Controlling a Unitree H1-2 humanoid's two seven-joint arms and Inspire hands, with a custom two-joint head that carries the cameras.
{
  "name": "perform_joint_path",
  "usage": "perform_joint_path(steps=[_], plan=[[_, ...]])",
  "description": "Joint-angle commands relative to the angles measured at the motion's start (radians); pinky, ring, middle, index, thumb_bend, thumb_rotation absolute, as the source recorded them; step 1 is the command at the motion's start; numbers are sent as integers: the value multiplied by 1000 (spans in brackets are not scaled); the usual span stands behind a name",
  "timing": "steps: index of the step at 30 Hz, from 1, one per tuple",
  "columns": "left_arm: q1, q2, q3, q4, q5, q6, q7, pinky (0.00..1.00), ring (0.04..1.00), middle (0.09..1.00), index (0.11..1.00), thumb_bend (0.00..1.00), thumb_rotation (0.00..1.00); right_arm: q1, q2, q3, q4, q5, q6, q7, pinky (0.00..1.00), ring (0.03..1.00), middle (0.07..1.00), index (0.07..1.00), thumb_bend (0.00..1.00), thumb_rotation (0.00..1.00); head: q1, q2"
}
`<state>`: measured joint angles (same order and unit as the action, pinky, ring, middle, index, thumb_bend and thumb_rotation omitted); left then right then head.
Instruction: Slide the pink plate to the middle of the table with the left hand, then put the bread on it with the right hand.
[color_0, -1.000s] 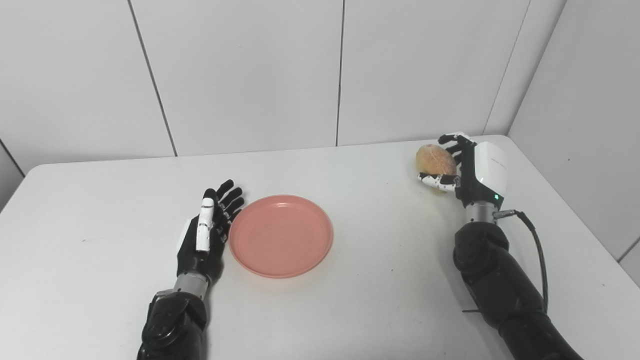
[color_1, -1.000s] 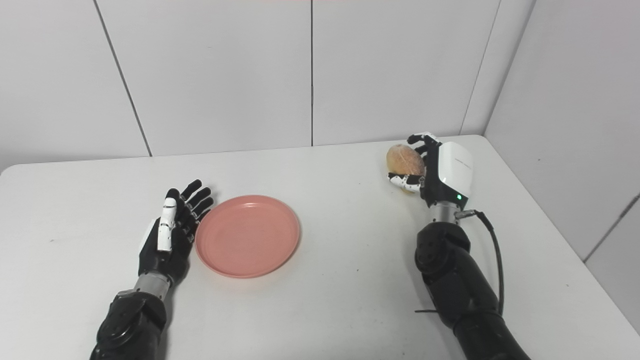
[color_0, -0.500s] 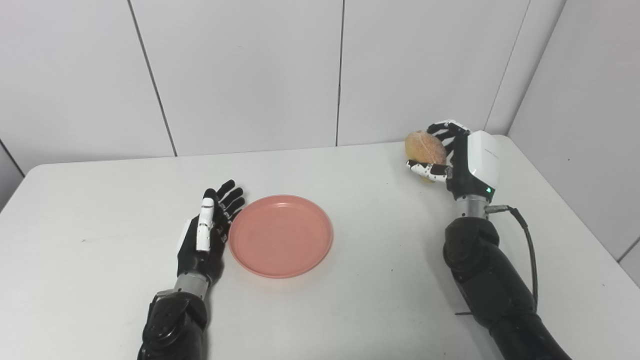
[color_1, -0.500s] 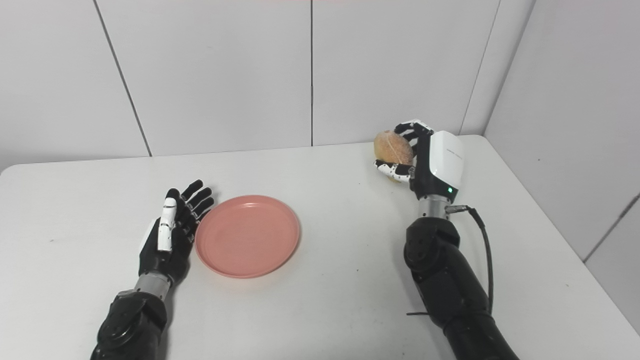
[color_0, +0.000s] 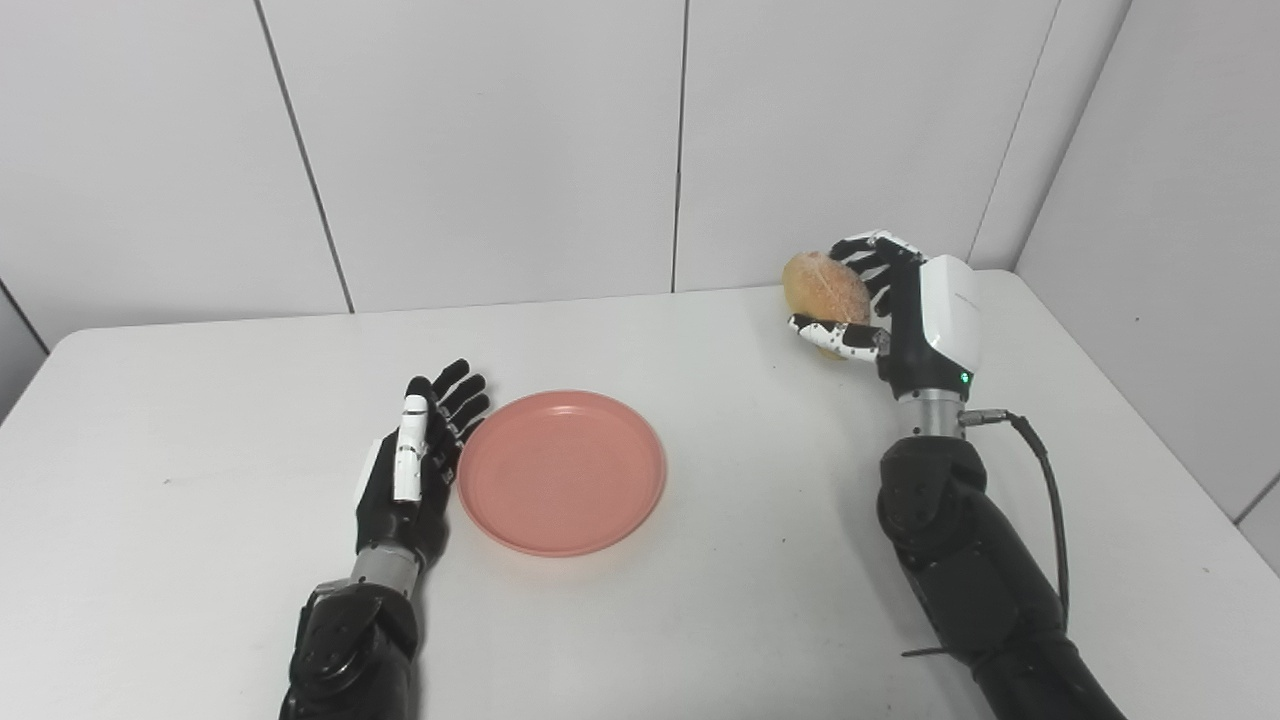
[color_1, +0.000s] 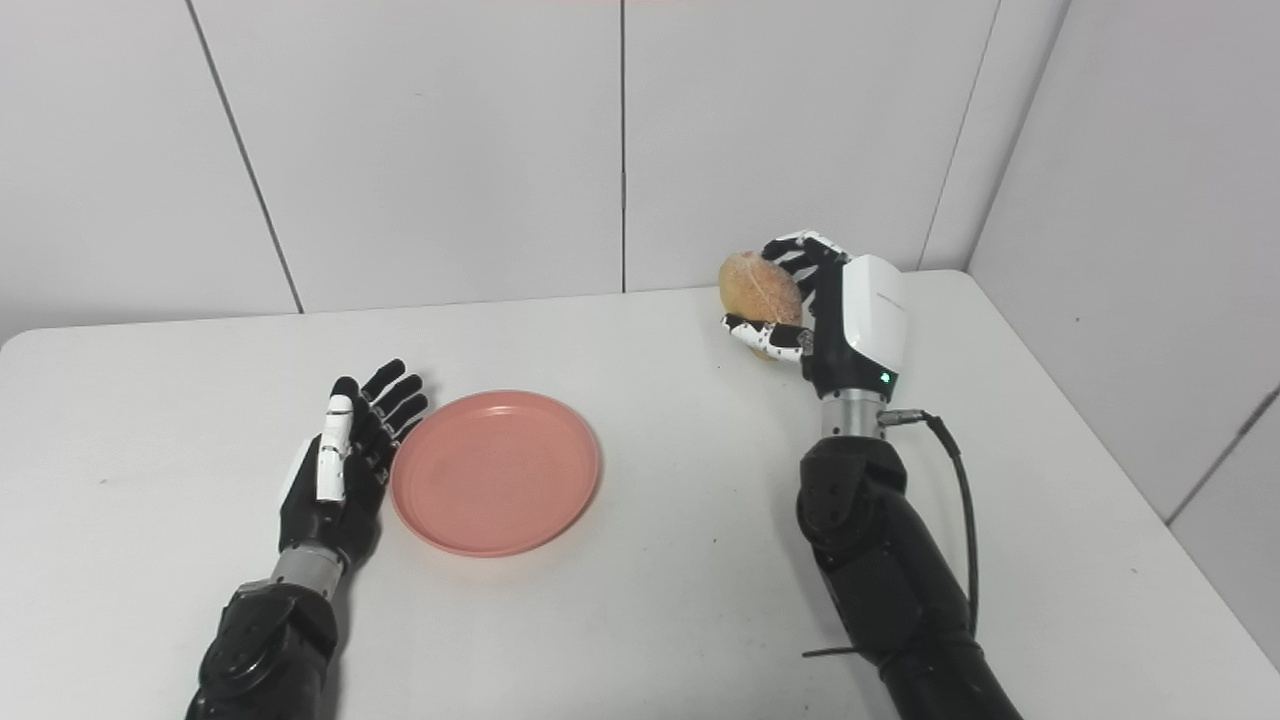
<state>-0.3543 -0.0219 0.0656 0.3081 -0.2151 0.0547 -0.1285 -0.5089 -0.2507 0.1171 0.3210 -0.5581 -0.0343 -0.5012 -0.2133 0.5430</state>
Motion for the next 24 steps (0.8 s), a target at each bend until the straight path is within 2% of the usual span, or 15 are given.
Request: perform_joint_path(steps=[1,6,7,10,12,15,16,20,24], plan=[[-10,-7,-16,-2,6,-4,-11,902,901,880,857,450,1000,-23,-2,8,-64,-4,-48,22,288,365,441,523,514,0,8,0],[-6,-10,-30,-10,5,5,-11,919,908,888,868,475,1000,-5,12,39,-136,-30,-24,82,261,338,417,521,512,0,30,1],[-6,-13,-35,-5,10,-2,-8,919,909,888,868,476,1000,0,21,47,-153,-24,-26,100,259,337,416,521,512,0,77,-3],[-7,-21,-48,-3,20,-6,2,923,910,893,872,460,1000,10,46,72,-186,-11,-46,143,175,232,467,487,519,0,93,-5],[-5,-27,-52,-8,27,0,11,922,910,893,873,455,1000,13,57,90,-198,-8,-60,165,179,241,470,486,520,0,121,-9],[-5,-33,-51,-9,32,2,14,920,911,894,876,451,1000,17,65,93,-205,-9,-64,183,215,289,414,517,511,0,121,-9],[-7,-36,-50,-5,35,-1,18,920,911,894,877,450,1000,15,79,105,-216,-20,-50,198,218,294,409,520,511,0,150,-11],[-12,-46,-49,7,39,-18,25,915,908,889,873,445,1000,9,112,133,-234,-49,-30,237,205,287,413,517,513,0,169,-13],[-17,-54,-50,22,56,-42,39,908,908,891,880,447,1000,-4,132,164,-203,-42,-58,287,207,277,404,515,512,0,216,-9]])
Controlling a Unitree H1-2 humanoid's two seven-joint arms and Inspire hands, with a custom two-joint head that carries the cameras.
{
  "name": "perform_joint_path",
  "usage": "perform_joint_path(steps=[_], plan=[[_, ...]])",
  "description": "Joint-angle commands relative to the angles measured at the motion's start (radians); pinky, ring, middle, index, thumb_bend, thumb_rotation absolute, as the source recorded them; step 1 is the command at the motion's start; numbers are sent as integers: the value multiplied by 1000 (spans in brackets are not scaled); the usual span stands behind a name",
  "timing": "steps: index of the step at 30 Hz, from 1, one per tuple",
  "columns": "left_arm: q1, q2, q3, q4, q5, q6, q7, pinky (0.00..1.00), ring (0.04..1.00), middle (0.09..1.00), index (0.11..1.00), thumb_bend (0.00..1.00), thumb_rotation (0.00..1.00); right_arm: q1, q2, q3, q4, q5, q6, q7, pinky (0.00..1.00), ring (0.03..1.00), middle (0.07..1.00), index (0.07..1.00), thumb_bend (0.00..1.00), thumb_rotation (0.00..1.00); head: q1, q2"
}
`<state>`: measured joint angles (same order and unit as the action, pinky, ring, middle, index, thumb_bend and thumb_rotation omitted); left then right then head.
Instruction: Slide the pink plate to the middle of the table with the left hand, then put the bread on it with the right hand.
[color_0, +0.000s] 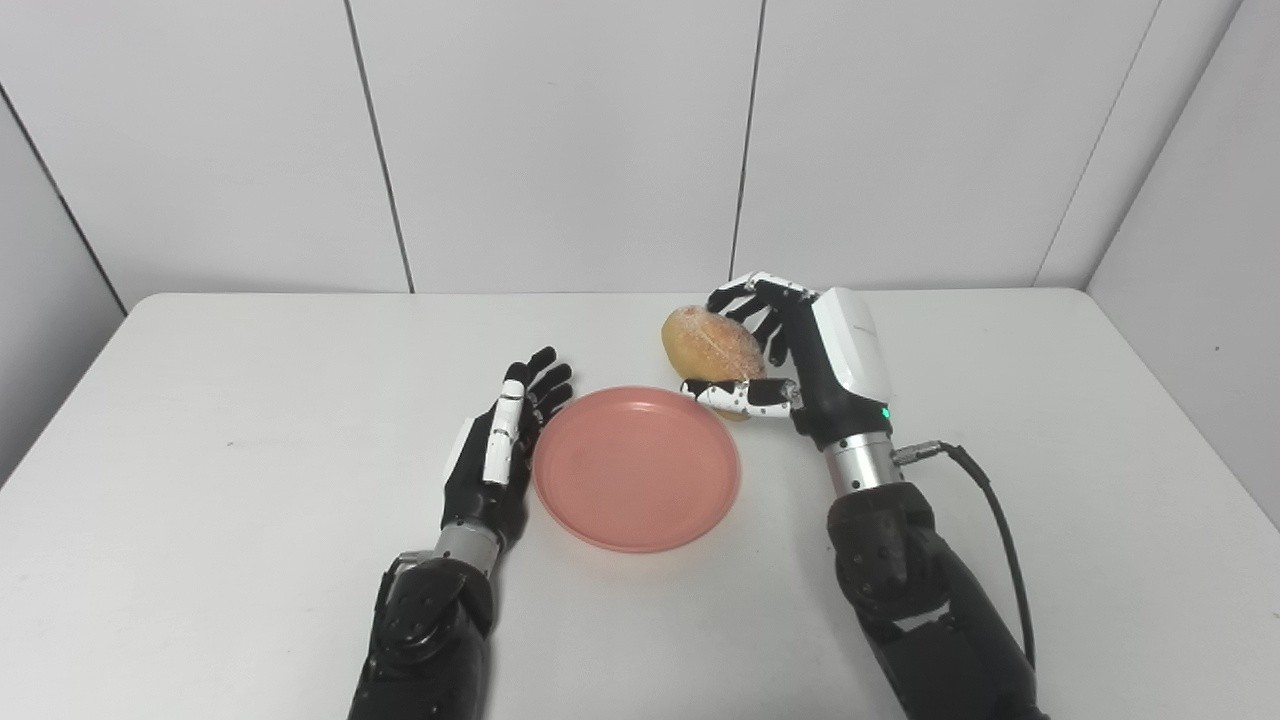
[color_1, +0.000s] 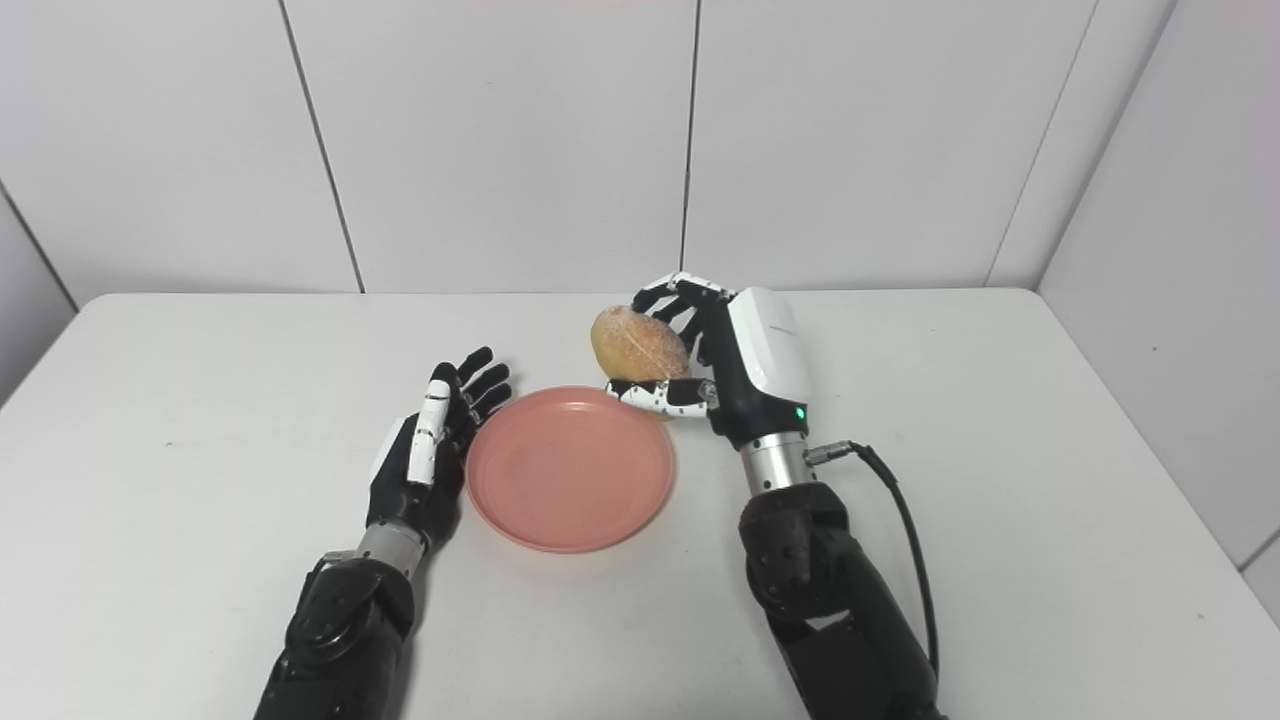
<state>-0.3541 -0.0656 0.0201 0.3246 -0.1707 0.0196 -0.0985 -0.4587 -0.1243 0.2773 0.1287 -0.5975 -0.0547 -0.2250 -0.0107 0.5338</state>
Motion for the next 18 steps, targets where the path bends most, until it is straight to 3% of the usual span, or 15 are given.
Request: perform_joint_path(steps=[1,3,6,18], plan=[[-18,-11,-5,8,14,-10,11,912,910,893,885,451,1000,-56,7,9,-6,-6,-38,18,197,265,444,497,517,0,18,1],[-20,-13,-8,14,19,-21,13,918,913,895,889,455,1000,-59,8,21,10,-4,-50,34,195,260,465,488,520,0,33,3],[-22,-15,-7,23,25,-40,14,925,916,896,888,452,1000,-64,10,36,39,-5,-65,46,210,269,399,512,511,0,39,5],[-31,-27,-23,53,72,-100,38,950,941,922,908,451,1000,-88,12,107,174,-52,-82,73,265,342,422,523,513,0,94,10]])
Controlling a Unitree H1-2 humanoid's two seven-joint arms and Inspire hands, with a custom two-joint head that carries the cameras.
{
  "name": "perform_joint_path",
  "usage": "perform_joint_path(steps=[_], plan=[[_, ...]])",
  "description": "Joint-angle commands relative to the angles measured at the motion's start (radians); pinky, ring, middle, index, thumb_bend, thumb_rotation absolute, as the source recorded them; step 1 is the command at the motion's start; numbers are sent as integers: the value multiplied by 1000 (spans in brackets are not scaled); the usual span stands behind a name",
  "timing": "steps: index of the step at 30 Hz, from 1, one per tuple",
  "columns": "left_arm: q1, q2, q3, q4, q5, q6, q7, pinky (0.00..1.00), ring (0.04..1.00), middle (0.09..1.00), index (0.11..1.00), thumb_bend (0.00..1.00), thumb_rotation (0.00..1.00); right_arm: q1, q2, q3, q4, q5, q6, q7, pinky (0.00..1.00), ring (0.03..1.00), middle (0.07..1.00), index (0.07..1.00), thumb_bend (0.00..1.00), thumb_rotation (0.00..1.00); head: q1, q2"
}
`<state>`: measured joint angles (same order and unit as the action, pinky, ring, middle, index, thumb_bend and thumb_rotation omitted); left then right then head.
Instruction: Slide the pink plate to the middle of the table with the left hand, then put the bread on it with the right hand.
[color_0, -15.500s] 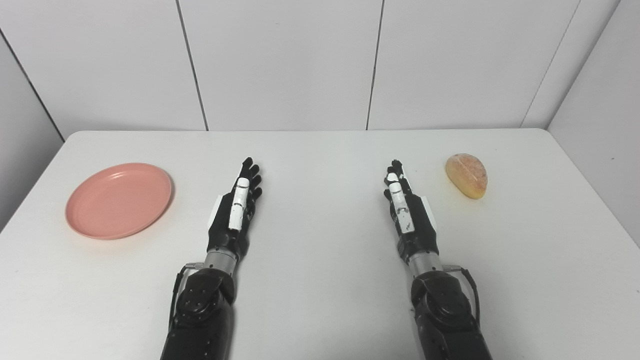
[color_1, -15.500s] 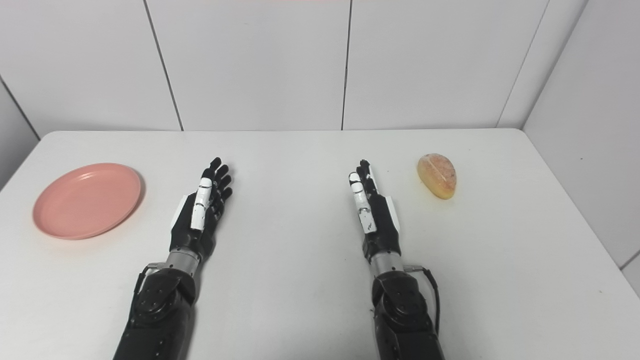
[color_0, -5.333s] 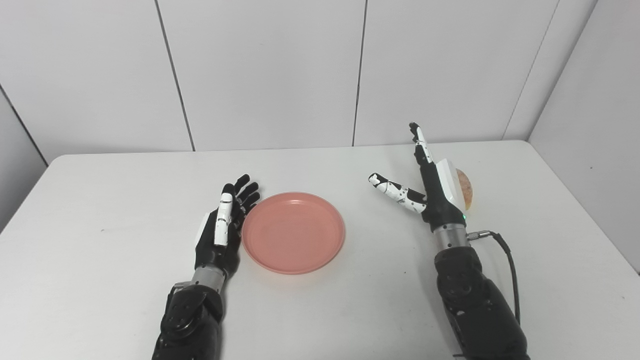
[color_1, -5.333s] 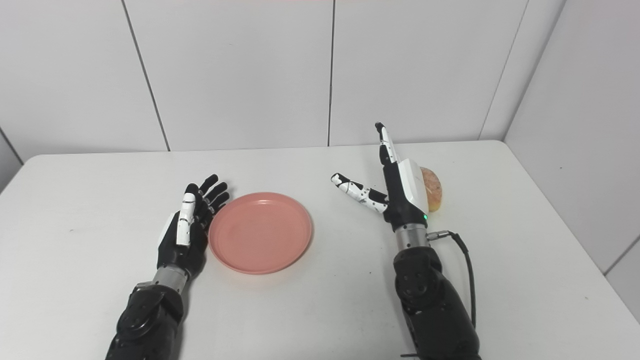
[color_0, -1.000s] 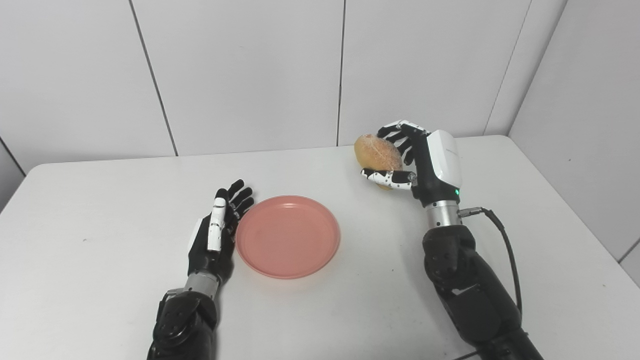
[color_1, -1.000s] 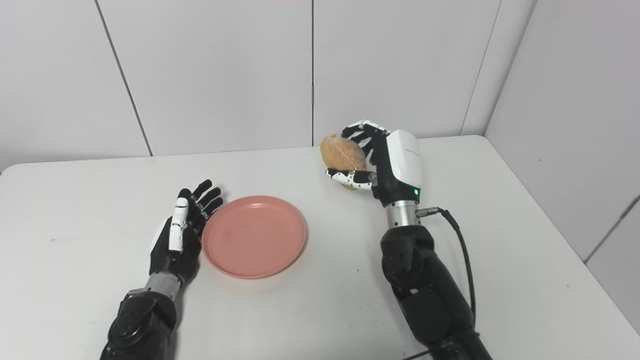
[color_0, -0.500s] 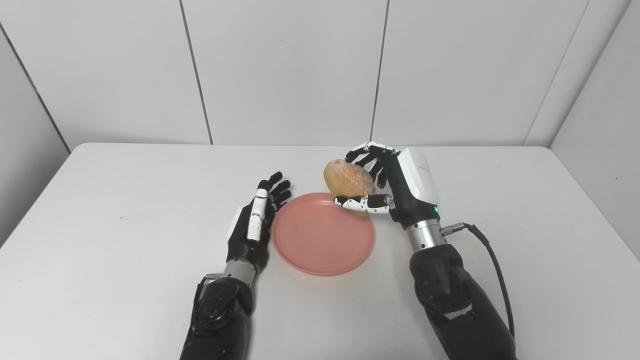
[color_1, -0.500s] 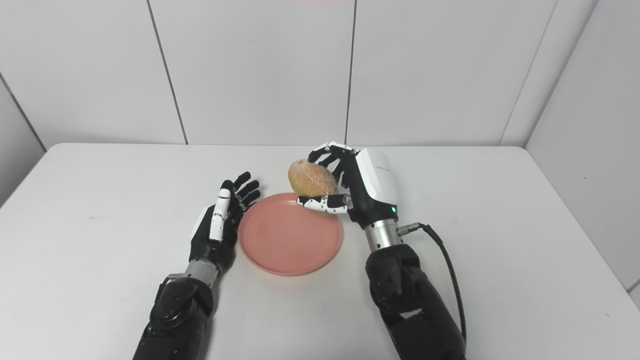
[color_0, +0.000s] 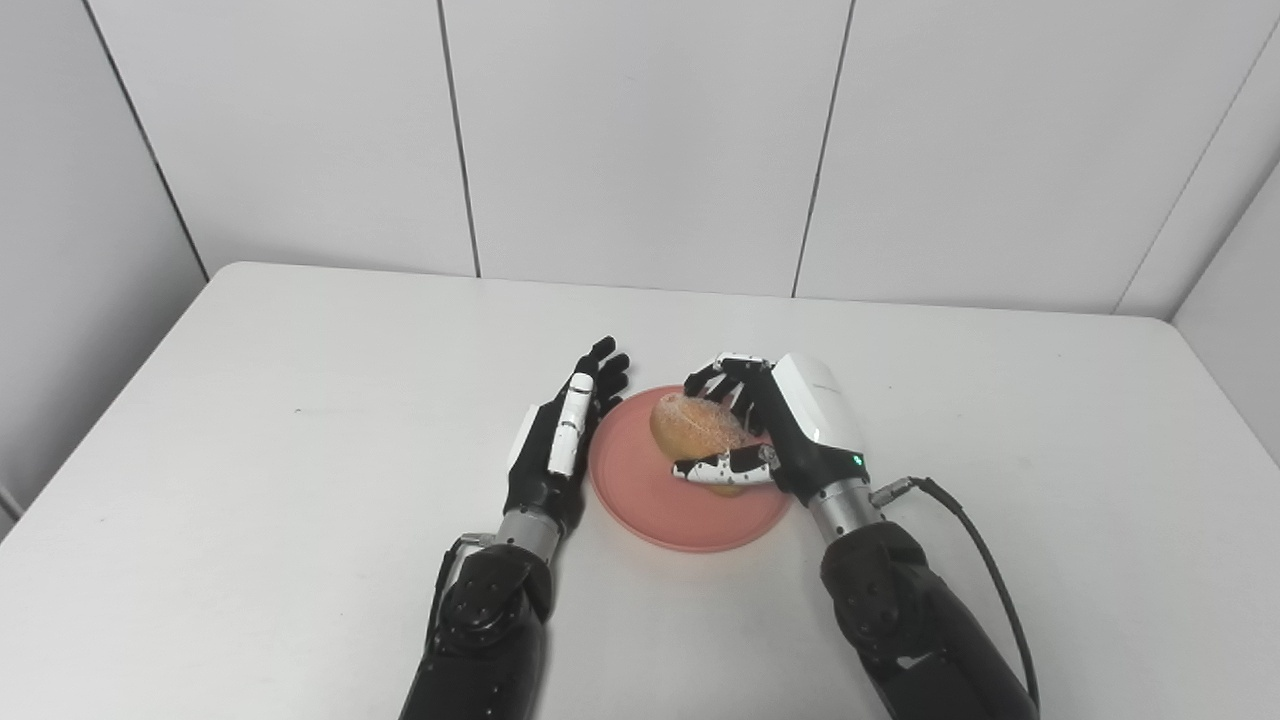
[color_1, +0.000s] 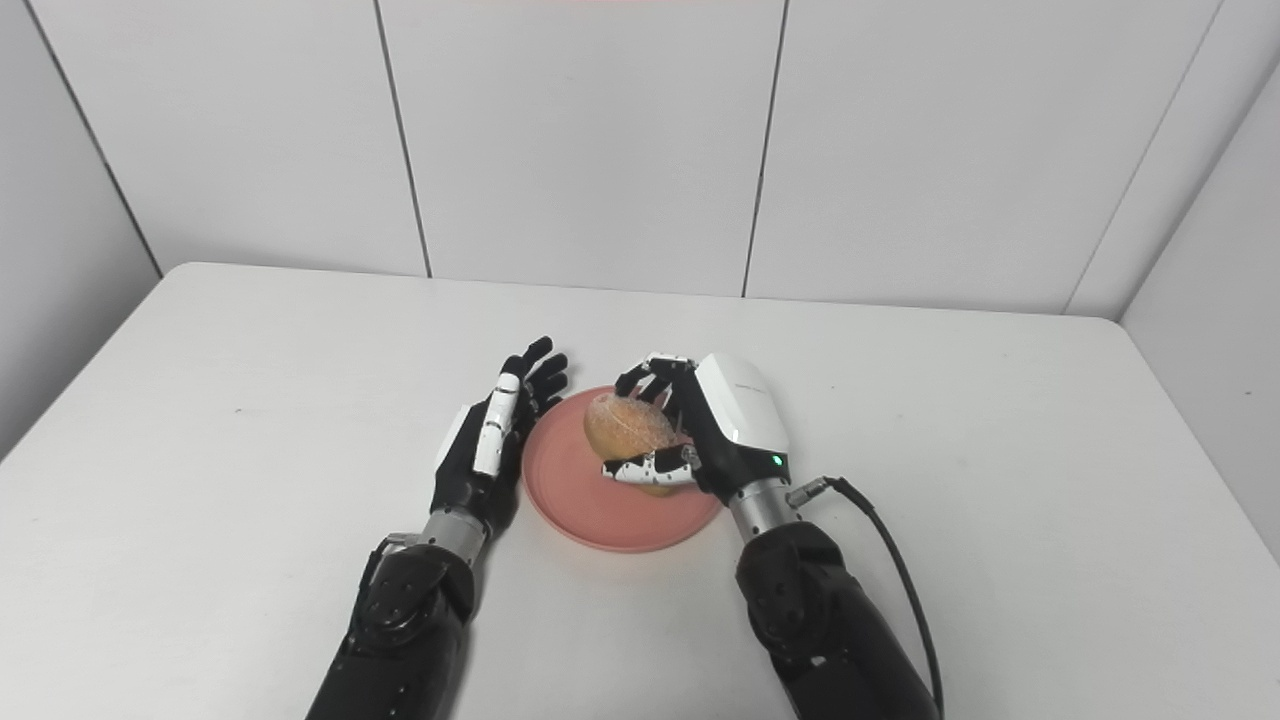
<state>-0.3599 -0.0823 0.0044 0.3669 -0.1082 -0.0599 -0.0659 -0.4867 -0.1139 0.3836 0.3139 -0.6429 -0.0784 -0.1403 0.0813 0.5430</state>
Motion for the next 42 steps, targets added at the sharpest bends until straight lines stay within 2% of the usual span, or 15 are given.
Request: perform_joint_path(steps=[1,6,9,12,15,17,20,21,22,23,26,27,29,34,42], plan=[[-27,-11,-7,14,10,-26,7,948,943,926,912,449,1000,-63,0,5,-2,-11,-62,-12,255,328,414,521,512,0,2,1],[-28,-11,-11,18,19,-33,13,968,960,945,930,459,1000,-76,-3,23,50,-34,-80,-20,240,311,406,518,511,0,7,5],[-28,-10,-13,17,26,-30,17,975,963,946,931,468,1000,-81,-4,28,69,-46,-90,-25,263,334,416,520,512,0,7,5],[-28,-9,-13,17,30,-38,20,965,957,940,924,460,1000,-88,-1,31,103,-62,-118,-66,287,347,420,527,511,0,7,5],[-28,-10,-12,14,26,-36,20,958,952,935,918,460,1000,-91,2,32,119,-76,-142,-100,293,350,468,500,515,0,4,10],[-28,-9,-12,15,23,-37,19,952,948,934,917,460,1000,-90,2,31,122,-82,-152,-115,358,426,454,535,510,0,4,10],[-28,-9,-12,12,25,-35,21,949,946,932,916,460,1000,-86,1,29,118,-80,-157,-113,379,451,454,542,509,0,1,12],[-27,-8,-13,9,26,-33,21,944,945,930,913,463,1000,-82,-2,28,111,-75,-158,-108,464,539,579,516,498,85,1,12],[-27,-7,-12,8,24,-31,20,945,947,931,914,465,1000,-77,-6,27,101,-73,-162,-104,533,604,655,561,483,169,0,12],[-27,-7,-12,7,22,-30,18,948,950,932,915,465,1000,-74,-8,27,95,-72,-164,-102,596,663,713,709,453,328,0,12],[-28,-7,-10,10,16,-32,14,949,950,933,916,466,1000,-64,-17,25,68,-67,-170,-95,622,687,737,769,440,393,0,12],[-28,-7,-9,12,13,-33,12,945,952,935,919,463,1000,-58,-22,23,51,-64,-174,-89,687,745,789,831,493,523,0,12],[-31,-6,-8,16,11,-35,11,939,951,934,920,459,1000,-44,-32,19,16,-61,-190,-92,767,823,853,909,555,668,-3,14],[-29,-6,-6,10,13,-26,13,937,948,933,917,463,1000,-27,-40,11,-23,-62,-188,-78,773,846,889,954,587,725,-7,14],[-27,-3,-1,-6,17,-9,23,972,945,928,915,462,1000,13,-49,-26,-96,-39,-157,-39,742,829,909,996,599,733,-12,19]])
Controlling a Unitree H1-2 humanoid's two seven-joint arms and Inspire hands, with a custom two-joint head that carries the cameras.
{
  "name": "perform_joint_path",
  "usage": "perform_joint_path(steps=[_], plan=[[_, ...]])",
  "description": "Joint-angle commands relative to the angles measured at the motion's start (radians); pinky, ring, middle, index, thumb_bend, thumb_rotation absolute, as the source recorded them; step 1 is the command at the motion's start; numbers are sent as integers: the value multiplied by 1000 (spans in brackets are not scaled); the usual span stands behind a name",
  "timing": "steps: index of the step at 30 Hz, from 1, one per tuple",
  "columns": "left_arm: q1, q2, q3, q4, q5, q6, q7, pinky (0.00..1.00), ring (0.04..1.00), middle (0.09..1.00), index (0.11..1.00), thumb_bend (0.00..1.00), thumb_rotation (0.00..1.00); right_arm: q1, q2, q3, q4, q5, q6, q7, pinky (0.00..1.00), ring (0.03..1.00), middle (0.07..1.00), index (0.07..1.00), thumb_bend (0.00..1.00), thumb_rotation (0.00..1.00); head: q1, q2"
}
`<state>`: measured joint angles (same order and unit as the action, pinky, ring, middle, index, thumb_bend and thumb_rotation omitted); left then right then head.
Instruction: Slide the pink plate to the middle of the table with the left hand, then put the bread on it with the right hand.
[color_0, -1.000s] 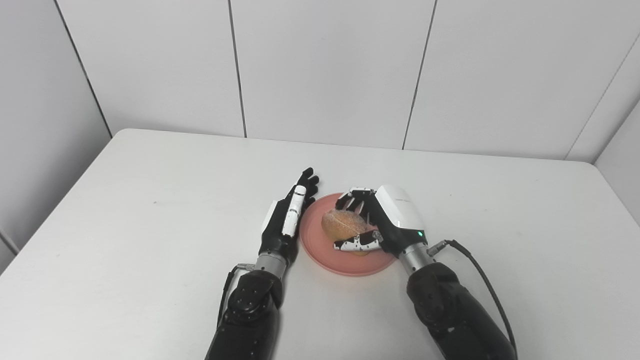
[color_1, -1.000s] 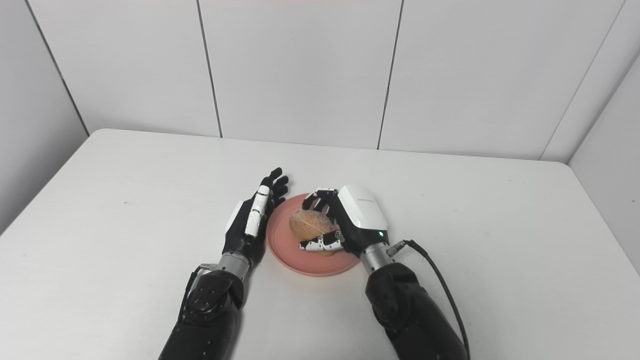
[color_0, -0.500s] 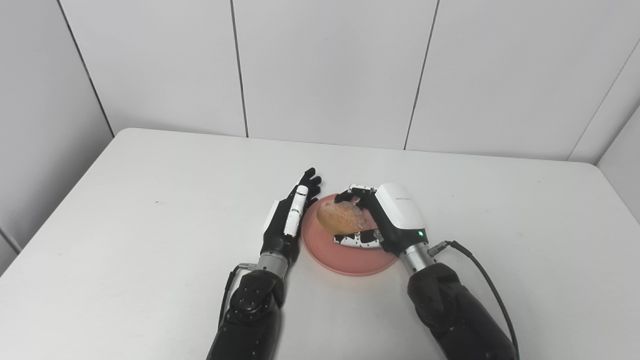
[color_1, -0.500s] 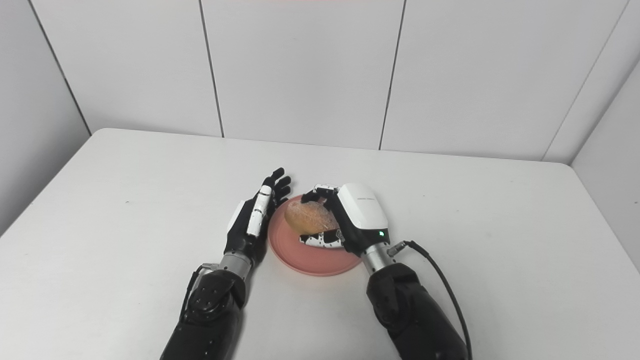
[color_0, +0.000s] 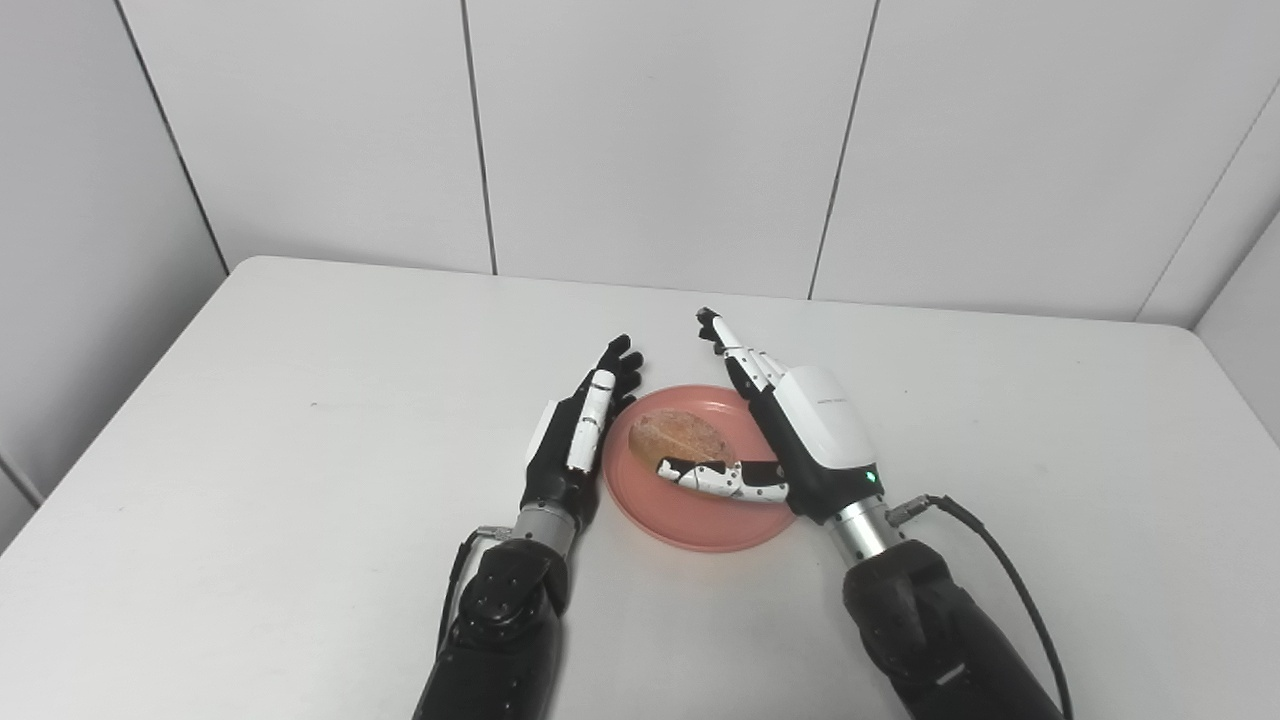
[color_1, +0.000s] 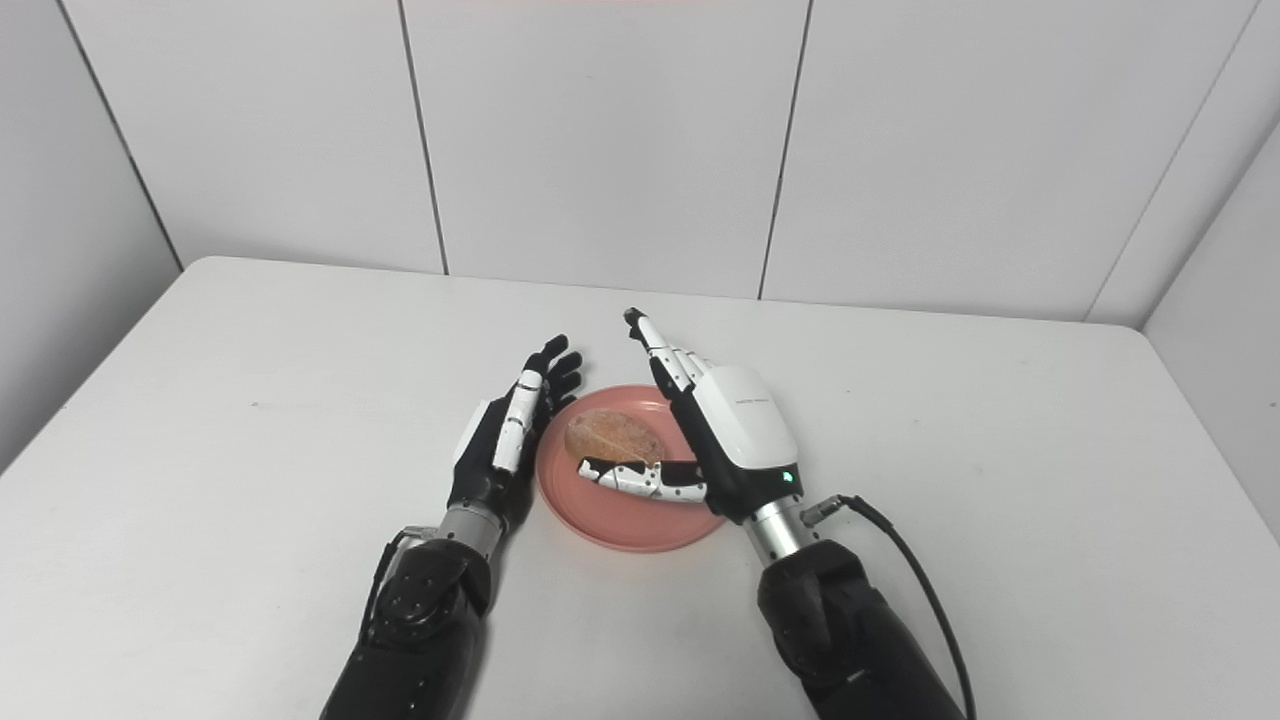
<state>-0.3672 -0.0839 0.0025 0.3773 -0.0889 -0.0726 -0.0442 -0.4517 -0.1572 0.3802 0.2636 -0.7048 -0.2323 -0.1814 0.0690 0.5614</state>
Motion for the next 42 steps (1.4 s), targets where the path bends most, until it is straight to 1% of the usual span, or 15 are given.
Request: perform_joint_path(steps=[1,5,9,11,13,15,21,24,25,29,33,36,40,41,42], plan=[[-20,1,2,-17,-3,4,1,974,945,928,915,460,1000,-14,-7,-32,-58,34,1,11,740,827,910,997,598,733,0,1],[-21,6,8,-17,-3,1,2,994,948,929,917,494,1000,16,-3,-81,-88,76,9,24,700,812,909,1000,566,726,0,1],[-22,6,19,-24,-11,8,2,996,949,927,915,503,1000,38,2,-126,-95,141,24,59,711,837,930,1000,566,775,0,3],[-22,8,25,-27,-9,8,7,989,951,925,914,498,1000,54,2,-158,-86,198,25,71,778,886,960,1000,574,870,-1,4],[-22,10,26,-30,2,8,17,974,946,921,910,487,1000,65,7,-179,-82,227,25,74,784,886,955,1000,585,916,-1,4],[-22,12,28,-31,10,7,26,967,943,919,908,483,1000,70,11,-194,-79,247,24,80,783,883,951,1000,589,934,-6,5],[-17,18,29,-40,34,-2,58,945,940,916,902,432,1000,74,16,-220,-55,297,11,86,886,933,967,1000,568,996,-16,7],[-12,21,29,-50,44,-2,65,946,939,913,898,423,1000,76,25,-233,-51,334,16,94,902,945,977,1000,562,1000,-22,7],[-10,23,28,-54,48,-1,67,942,937,911,895,431,1000,77,30,-239,-51,353,20,100,932,969,991,1000,555,1000,-23,7],[-3,30,20,-73,76,12,82,925,929,904,886,447,1000,82,46,-257,-49,384,38,108,977,998,1000,1000,554,1000,-31,6],[-2,39,26,-69,58,16,65,929,926,900,885,455,1000,81,97,-298,-16,480,55,107,982,1000,1000,1000,588,1000,-90,0],[-1,49,27,-72,45,25,45,955,937,907,891,463,1000,75,137,-328,17,535,52,100,996,1000,1000,1000,658,1000,-114,-3],[-1,55,27,-71,40,24,37,965,944,915,899,457,1000,71,149,-335,29,544,48,98,1000,1000,1000,1000,671,1000,-122,-2],[-1,58,27,-65,39,17,34,966,945,915,899,457,1000,70,163,-345,31,576,54,105,1000,1000,1000,1000,671,1000,-139,-6],[-1,61,26,-60,38,11,30,937,932,908,895,445,1000,68,175,-355,35,605,58,111,1000,1000,1000,1000,641,994,-140,-6]])
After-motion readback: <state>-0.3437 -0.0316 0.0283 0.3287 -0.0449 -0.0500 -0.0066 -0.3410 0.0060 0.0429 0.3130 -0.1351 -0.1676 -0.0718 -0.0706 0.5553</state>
